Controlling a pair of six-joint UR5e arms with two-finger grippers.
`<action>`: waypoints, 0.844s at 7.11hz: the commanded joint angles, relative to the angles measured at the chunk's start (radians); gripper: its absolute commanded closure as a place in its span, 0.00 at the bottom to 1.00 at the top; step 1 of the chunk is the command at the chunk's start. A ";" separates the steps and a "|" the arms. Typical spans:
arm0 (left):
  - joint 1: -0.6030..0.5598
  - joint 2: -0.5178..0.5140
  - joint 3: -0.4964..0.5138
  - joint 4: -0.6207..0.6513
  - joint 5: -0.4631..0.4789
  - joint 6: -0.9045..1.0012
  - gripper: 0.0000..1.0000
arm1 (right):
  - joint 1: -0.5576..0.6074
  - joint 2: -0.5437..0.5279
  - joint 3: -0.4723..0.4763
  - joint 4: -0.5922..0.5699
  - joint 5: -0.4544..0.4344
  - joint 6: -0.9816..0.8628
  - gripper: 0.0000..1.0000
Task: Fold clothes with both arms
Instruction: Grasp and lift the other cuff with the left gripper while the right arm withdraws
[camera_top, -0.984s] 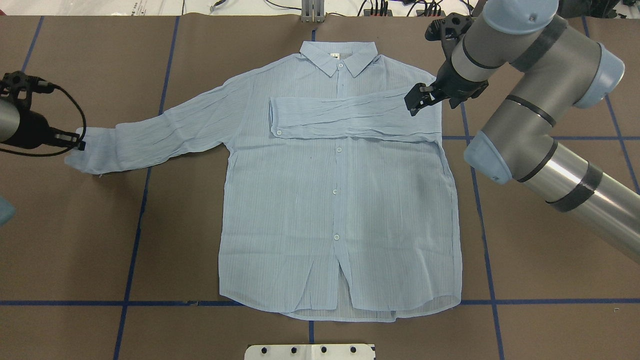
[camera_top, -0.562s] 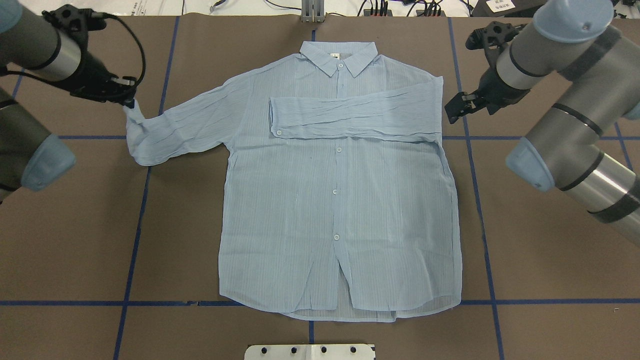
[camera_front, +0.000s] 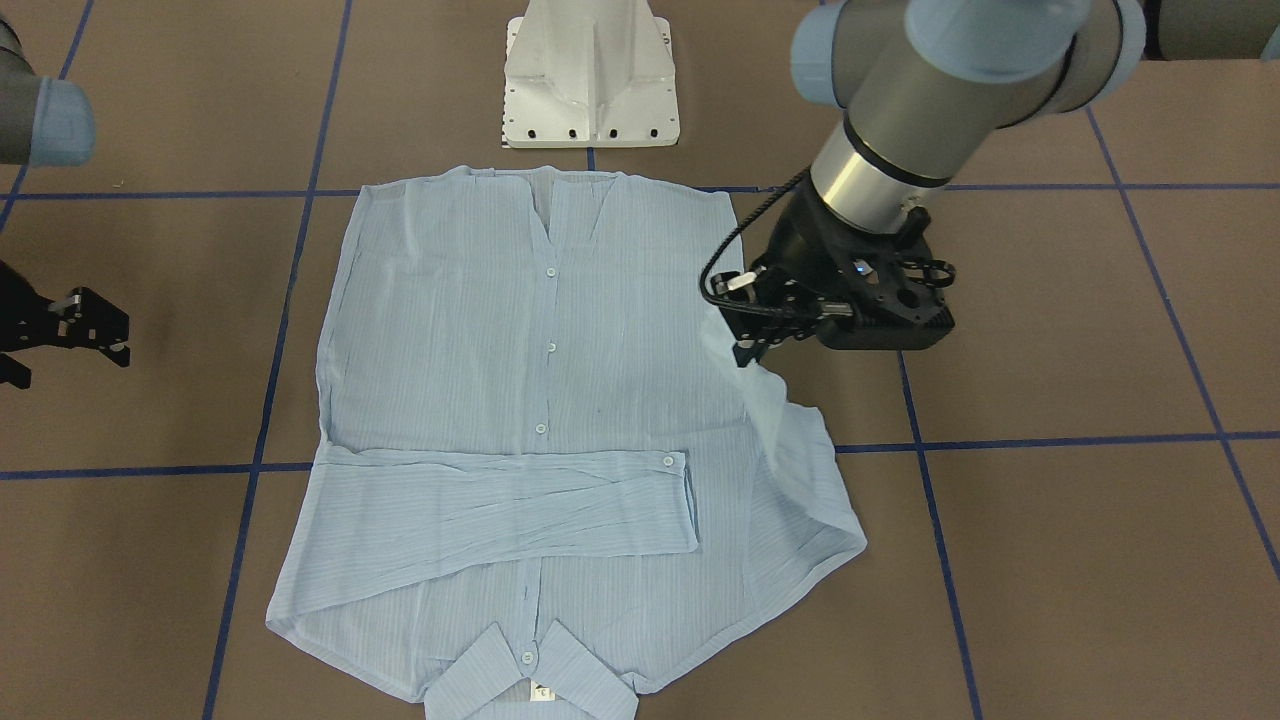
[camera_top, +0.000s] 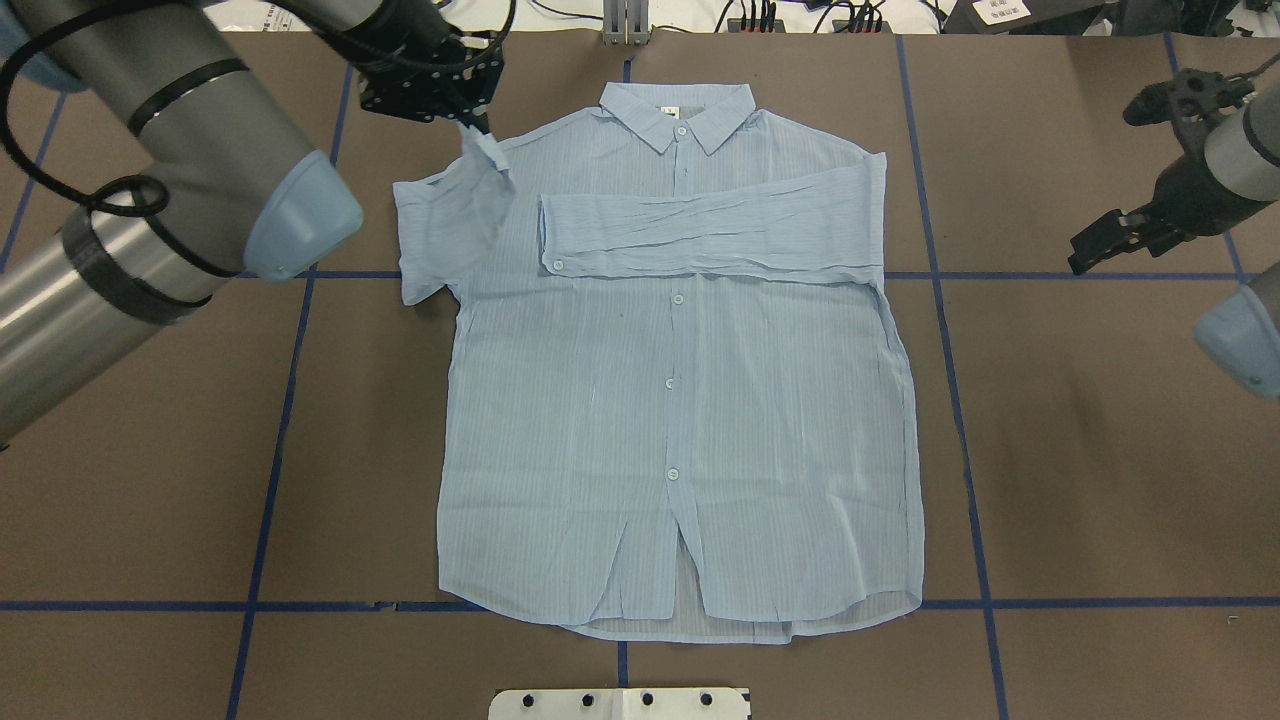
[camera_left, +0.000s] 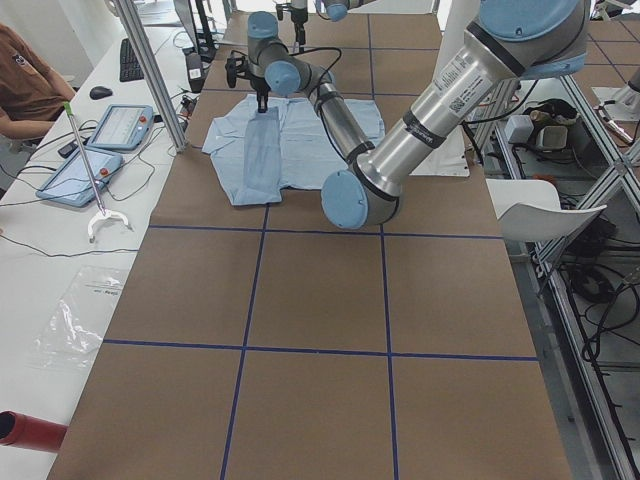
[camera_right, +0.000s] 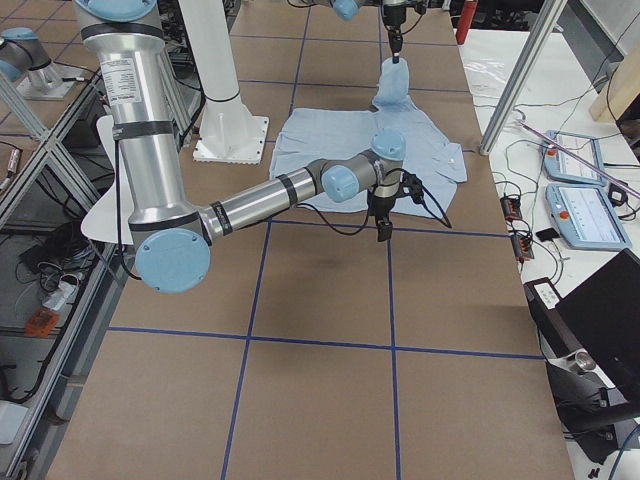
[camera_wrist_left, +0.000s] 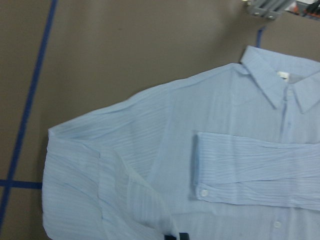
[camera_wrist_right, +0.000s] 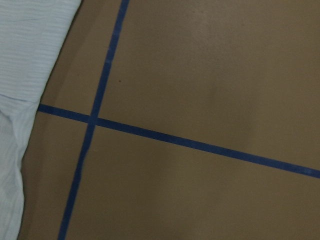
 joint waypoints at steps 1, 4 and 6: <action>0.055 -0.129 0.145 -0.162 -0.026 -0.116 1.00 | 0.056 -0.046 -0.004 0.000 0.035 -0.057 0.00; 0.147 -0.132 0.257 -0.302 -0.001 -0.184 1.00 | 0.069 -0.047 -0.005 -0.002 0.039 -0.057 0.00; 0.218 -0.216 0.472 -0.476 0.097 -0.259 1.00 | 0.069 -0.049 -0.010 -0.002 0.034 -0.054 0.00</action>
